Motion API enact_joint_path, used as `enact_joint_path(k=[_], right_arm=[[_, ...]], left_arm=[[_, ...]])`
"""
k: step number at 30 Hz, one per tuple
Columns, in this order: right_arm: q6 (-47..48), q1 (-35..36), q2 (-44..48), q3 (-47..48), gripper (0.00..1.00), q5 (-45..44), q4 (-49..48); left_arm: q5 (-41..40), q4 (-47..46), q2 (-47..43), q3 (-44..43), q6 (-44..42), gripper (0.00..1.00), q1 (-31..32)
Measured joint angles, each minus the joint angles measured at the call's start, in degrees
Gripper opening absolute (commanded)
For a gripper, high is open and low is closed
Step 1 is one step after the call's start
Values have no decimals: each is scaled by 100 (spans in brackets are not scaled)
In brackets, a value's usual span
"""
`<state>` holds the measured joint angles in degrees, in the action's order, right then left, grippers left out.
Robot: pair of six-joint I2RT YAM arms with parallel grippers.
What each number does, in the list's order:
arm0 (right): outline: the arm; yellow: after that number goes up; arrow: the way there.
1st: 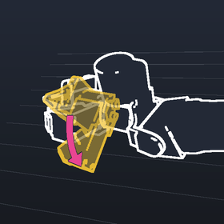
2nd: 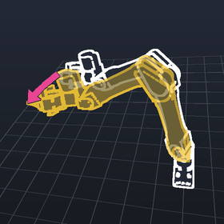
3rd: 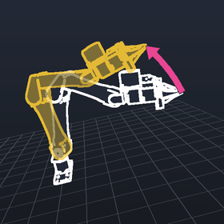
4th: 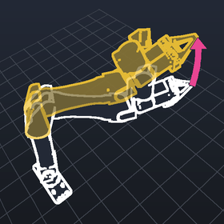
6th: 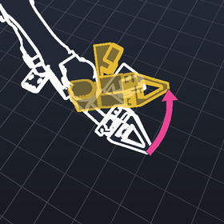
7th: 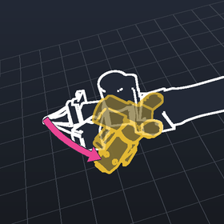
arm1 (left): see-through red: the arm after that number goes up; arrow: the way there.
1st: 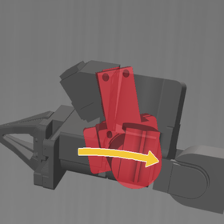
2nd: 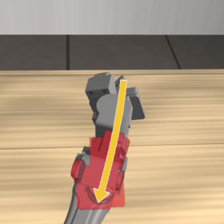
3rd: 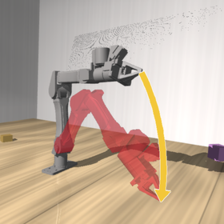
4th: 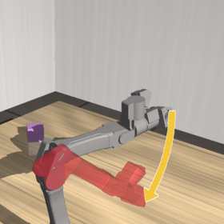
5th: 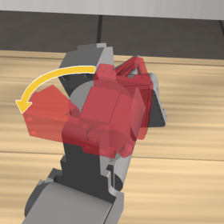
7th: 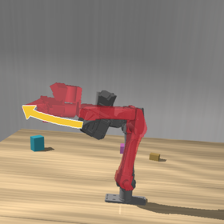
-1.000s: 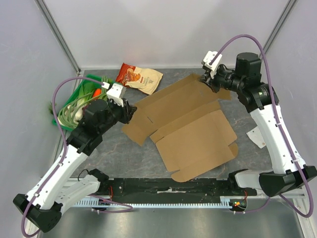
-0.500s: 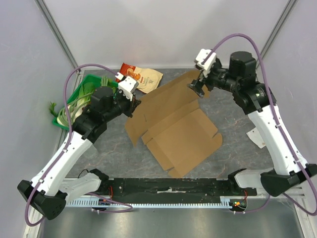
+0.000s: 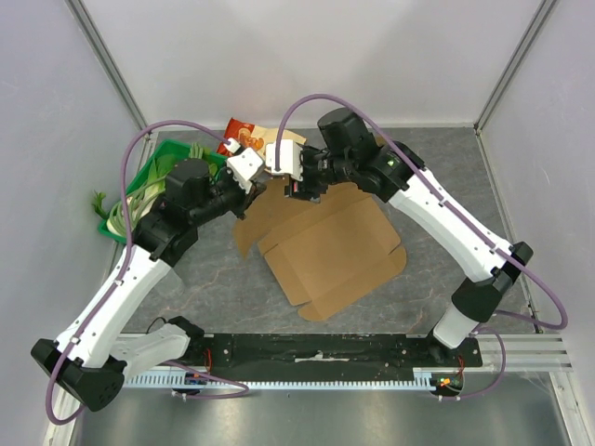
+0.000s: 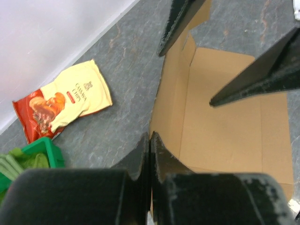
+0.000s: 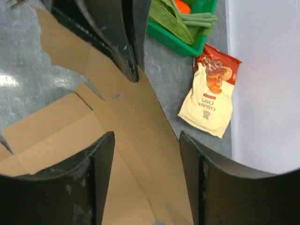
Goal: Fold the paper box
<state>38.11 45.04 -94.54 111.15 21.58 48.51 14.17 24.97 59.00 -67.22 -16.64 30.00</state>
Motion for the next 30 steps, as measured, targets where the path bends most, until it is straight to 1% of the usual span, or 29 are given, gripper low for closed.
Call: enact_joint_path(k=[1, 2, 5, 9, 11, 12, 14, 18, 20, 24, 26, 27, 28, 30], right_arm=[[4, 59, -63, 0, 55, -22, 52], [68, 85, -92, 0, 51, -50, 66], [188, 120, -98, 2, 47, -223, 83], [315, 149, -94, -13, 47, -442, -13], [391, 166, -61, -103, 54, -540, -162], [396, 173, -48, -133, 55, -562, -201], [435, 184, 13, -264, 55, -671, -358], [461, 160, 63, -501, 50, -813, -514], [459, 83, 70, -636, 49, -811, -555], [431, -247, 105, -990, 35, -549, -601], [389, -400, 160, -1174, 30, -426, -645], [372, -442, 208, -1274, 22, -382, -680], [363, -448, 275, -1384, 17, -356, -737], [361, -442, 420, -1554, 1, -330, -776]], left_arm=[[9, 31, 0, 0, -15, 2, -2], [22, 79, -7, 0, -31, 2, -31], [83, 153, -13, 0, -37, 2, -57], [81, 219, -44, 2, -35, 2, -72], [83, 243, -68, 11, -37, 2, -79], [81, 264, -79, 13, -35, 2, -81], [98, 273, -105, 24, -37, 2, -81], [162, 238, -210, 44, -52, 2, -66], [238, 212, -249, 61, -87, 2, -55], [400, 129, -323, 153, -170, 2, 28], [442, 94, -334, 195, -208, 2, 35], [452, 81, -328, 201, -219, 2, 35], [466, 70, -323, 201, -221, 3, 35], [490, 37, -319, 201, -225, 8, 35]])
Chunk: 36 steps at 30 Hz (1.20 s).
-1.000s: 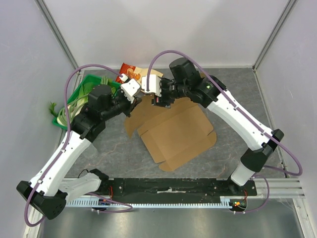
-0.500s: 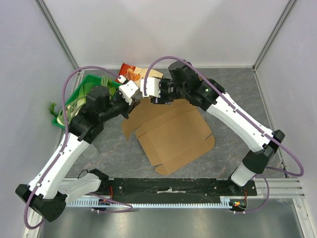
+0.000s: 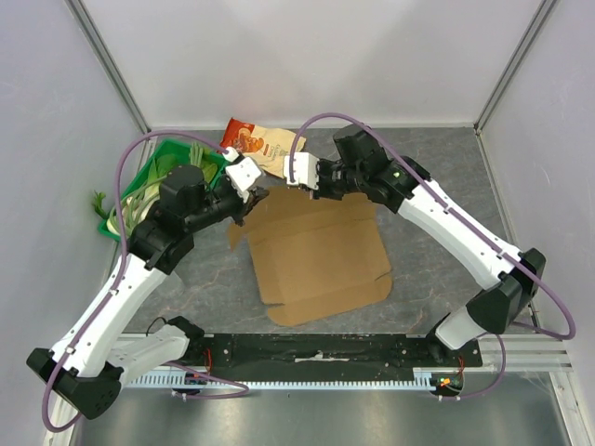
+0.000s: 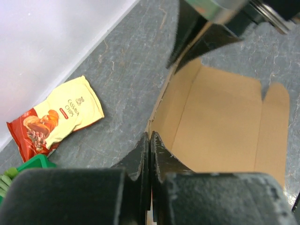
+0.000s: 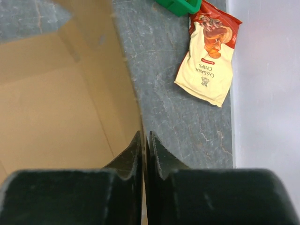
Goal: Fold the paper box
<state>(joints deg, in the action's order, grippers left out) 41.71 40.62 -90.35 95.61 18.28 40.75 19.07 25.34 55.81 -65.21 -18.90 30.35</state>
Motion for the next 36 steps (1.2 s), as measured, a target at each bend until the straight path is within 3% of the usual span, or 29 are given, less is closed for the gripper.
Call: enact_joint_path(k=[5, 10, 15, 17, 20, 21, 25, 31, 36], right_arm=[[-142, -44, 450, -470, 0, 116, -151], [-304, -428, 831, -715, 0, 170, -376], [-428, -649, 1080, -782, 0, 332, -400], [-483, -671, 1119, -787, 0, 393, -407], [-573, -693, 1132, -789, 0, 452, -415], [-603, -699, 1132, -791, 0, 470, -415], [-761, -743, 1132, -791, 0, 514, -426], [-1161, -791, 1130, -789, 0, 579, -518], [-1554, -807, 1073, -737, 0, 608, -529]], left_arm=[[-157, -302, 52, -107, 557, 50, 0], [-485, -680, -199, -48, 1943, 68, -33], [-575, -1051, -391, -199, 2968, 71, -87], [-573, -1108, -229, -452, 3230, 70, -109], [-553, -1246, 105, -791, 3491, 47, -133], [-540, -1276, 236, -883, 3565, 35, -138], [-439, -1303, 730, -1014, 3792, 11, -142], [-116, -1279, 1141, -835, 4229, 4, -68], [-118, -1478, 1121, -409, 4553, 4, 348]])
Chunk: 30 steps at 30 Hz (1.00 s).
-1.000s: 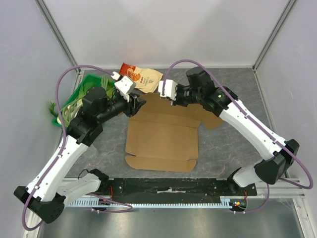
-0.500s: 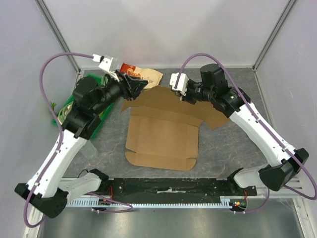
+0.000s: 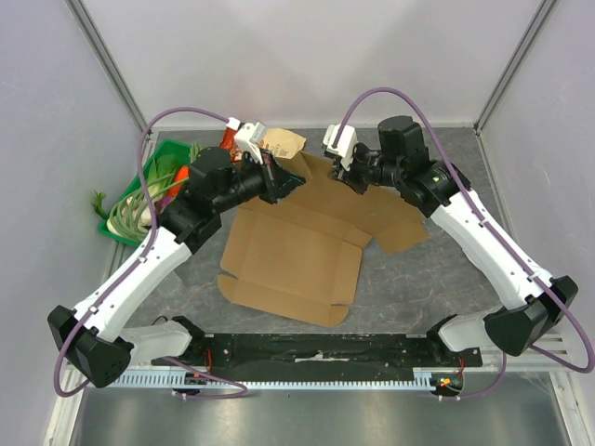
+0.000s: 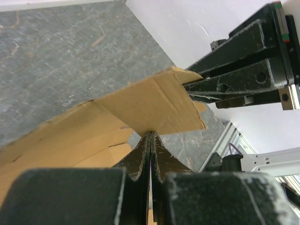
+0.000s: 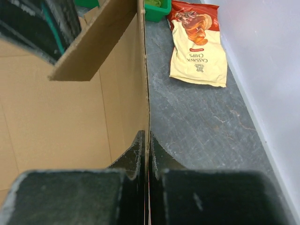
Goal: Fold the paper box
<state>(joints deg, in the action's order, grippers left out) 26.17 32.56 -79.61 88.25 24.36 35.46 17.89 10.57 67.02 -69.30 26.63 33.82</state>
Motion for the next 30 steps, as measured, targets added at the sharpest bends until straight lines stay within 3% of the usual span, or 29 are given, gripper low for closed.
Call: enact_joint_path(k=[5, 8, 9, 12, 17, 20, 24, 26, 27, 30], right_arm=[[-376, -15, -24, 7, 0, 22, -22], [-575, -15, -22, 7, 0, -256, -33], [-667, -13, -17, 2, 0, -393, -42], [-981, -15, 39, -85, 0, -785, -74], [-1392, -15, 251, -494, 0, -1143, 4], [-1508, -17, 400, -741, 0, -1292, 186], [-1587, -129, 448, -813, 0, -1388, 330], [-1670, -278, 459, -820, 0, -1344, 376], [-1722, -374, 461, -820, 0, -1303, 407], [-1873, -564, 463, -820, 0, -1158, 496]], left_arm=[[-20, -105, 118, 48, 129, 9, 149], [-186, -85, 118, 50, 111, 25, 151], [-295, -101, 61, 85, 85, 35, 151], [-619, -101, -343, 400, -61, 53, 151], [-1300, -9, -1602, 1626, -131, 63, 122], [-1580, 4, -1954, 2293, -72, 64, 98], [-1963, -20, -1762, 2846, 92, 67, 39], [-2046, -118, -1451, 2935, 192, 75, -24], [-2068, -229, -1248, 2949, 251, 96, -66], [-1976, -763, -660, 2968, 396, 97, -243]])
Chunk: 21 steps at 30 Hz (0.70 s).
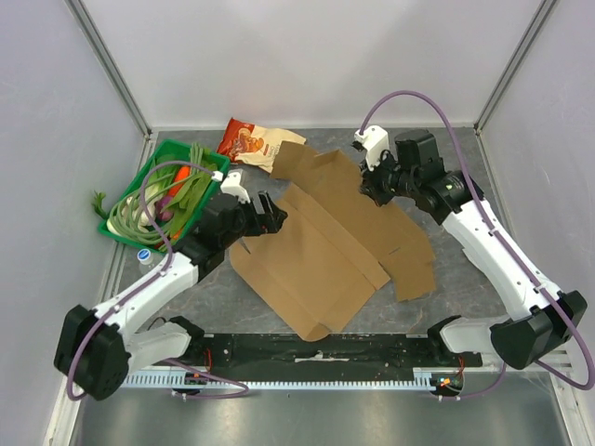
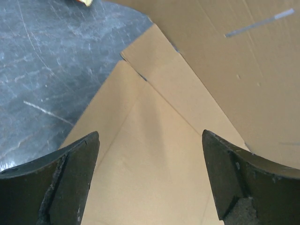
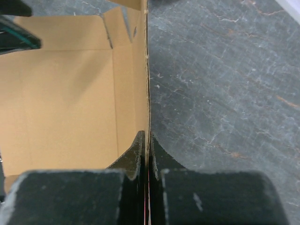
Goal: Fold the paper box
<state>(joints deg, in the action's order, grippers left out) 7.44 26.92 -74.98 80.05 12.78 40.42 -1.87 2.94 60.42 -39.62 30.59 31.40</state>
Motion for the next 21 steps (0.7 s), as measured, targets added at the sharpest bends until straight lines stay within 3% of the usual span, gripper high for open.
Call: enact_joint_path(k=[10, 19, 21], right_arm=[[-522, -503, -26, 11, 0, 946, 144], [-852, -1025, -374, 260, 0, 1609, 302], [-881, -1038, -404, 267, 0, 1733, 304]], left_arm=[[815, -1751, 708, 435, 118, 98, -855], [1303, -2529, 1132, 422, 369, 100, -901], [1445, -2669, 1467, 221, 295, 93, -920]])
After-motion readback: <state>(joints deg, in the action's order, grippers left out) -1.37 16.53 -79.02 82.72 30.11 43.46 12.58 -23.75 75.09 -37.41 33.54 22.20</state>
